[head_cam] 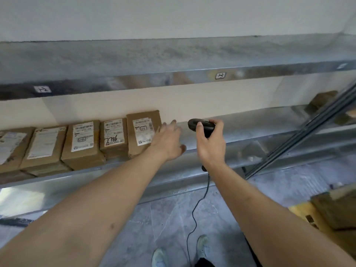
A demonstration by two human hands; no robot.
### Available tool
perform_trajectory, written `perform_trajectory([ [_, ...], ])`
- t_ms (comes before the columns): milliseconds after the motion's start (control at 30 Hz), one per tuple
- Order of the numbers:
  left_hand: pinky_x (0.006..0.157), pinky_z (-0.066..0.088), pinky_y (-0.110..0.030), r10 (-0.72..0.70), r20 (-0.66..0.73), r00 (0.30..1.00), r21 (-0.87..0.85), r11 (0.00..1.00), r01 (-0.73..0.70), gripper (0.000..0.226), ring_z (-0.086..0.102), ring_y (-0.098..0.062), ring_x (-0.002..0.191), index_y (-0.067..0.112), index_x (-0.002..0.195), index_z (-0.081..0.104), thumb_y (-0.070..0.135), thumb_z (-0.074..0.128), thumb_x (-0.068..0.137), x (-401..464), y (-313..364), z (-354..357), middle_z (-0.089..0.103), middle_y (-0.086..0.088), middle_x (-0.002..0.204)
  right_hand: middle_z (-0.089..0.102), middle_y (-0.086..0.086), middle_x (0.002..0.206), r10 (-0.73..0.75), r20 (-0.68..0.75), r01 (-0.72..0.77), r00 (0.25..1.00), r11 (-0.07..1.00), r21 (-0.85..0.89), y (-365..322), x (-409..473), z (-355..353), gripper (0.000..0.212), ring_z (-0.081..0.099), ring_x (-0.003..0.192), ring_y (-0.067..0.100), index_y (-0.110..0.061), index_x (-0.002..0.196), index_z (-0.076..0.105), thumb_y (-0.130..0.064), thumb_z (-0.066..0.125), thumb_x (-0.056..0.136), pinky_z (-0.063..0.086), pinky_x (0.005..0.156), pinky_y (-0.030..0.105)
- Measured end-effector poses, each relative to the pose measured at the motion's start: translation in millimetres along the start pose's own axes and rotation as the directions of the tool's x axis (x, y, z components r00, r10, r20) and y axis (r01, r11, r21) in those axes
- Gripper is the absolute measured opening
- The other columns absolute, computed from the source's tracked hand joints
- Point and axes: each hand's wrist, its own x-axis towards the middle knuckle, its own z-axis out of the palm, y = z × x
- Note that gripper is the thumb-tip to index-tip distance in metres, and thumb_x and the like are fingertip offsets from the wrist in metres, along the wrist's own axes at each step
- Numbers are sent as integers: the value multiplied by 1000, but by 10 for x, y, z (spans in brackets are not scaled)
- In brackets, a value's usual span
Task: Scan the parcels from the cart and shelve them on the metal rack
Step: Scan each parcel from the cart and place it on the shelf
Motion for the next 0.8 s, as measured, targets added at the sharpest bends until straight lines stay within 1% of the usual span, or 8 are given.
perform_trajectory([
  [100,120,34,-52,113,-13,994,34,993,-112,68,32,-39,149,16,154,43,51,59,98,-54,345,-63,35,-11,165,65,-11,100,3,-94,-2,996,1000,12,73,-207,-353,28,65,91,17,-34,124,43,-49,54,104,46,78,33],
  [167,113,41,-50,166,-22,986,49,985,-165,61,40,-36,140,16,146,50,53,56,98,-100,563,-125,45,-10,156,64,-11,99,9,-150,-8,989,1000,4,119,-336,-617,29,64,93,20,-35,126,43,-50,53,104,47,79,35],
  [233,110,42,-48,225,-31,974,74,972,-222,59,45,-36,135,15,142,53,54,53,98,-174,803,-184,50,-10,150,65,-9,101,16,-213,-13,977,1000,13,161,-460,-888,27,65,95,21,-36,125,44,-50,53,104,50,83,38],
  [367,113,40,-47,335,-46,941,102,939,-329,63,46,-37,137,17,147,52,56,49,98,-398,1350,-265,51,-8,150,65,-6,104,20,-329,-17,944,1000,14,244,-735,-1460,29,63,96,23,-34,125,46,-50,54,103,48,84,37],
  [433,115,38,-51,386,-40,922,121,917,-379,67,47,-36,137,18,146,53,60,46,95,-525,1653,-265,53,-7,148,66,-5,106,25,-377,-20,926,1000,16,300,-890,-1757,29,64,98,24,-35,125,45,-52,54,103,51,86,40],
  [567,113,39,-53,467,-34,884,143,877,-458,60,49,-36,135,20,145,54,57,52,98,-825,2333,-179,54,-6,147,67,-4,106,29,-448,-26,894,1000,11,467,-1241,-2402,26,67,94,25,-41,121,41,-56,52,101,56,85,48],
  [733,109,42,-50,566,-35,824,142,819,-556,58,51,-35,133,20,143,55,57,53,99,-1363,3154,5,55,-5,146,65,-6,107,34,-535,-38,844,999,3,748,-1821,-3207,29,65,96,20,-36,127,43,-52,52,105,50,82,38],
  [800,110,43,-51,603,-16,798,145,791,-594,57,53,-33,132,20,140,56,57,52,97,-1563,3456,105,57,-5,143,65,-8,104,57,-571,-61,819,998,12,892,-2057,-3488,28,66,94,21,-39,124,42,-54,52,103,54,82,41],
])
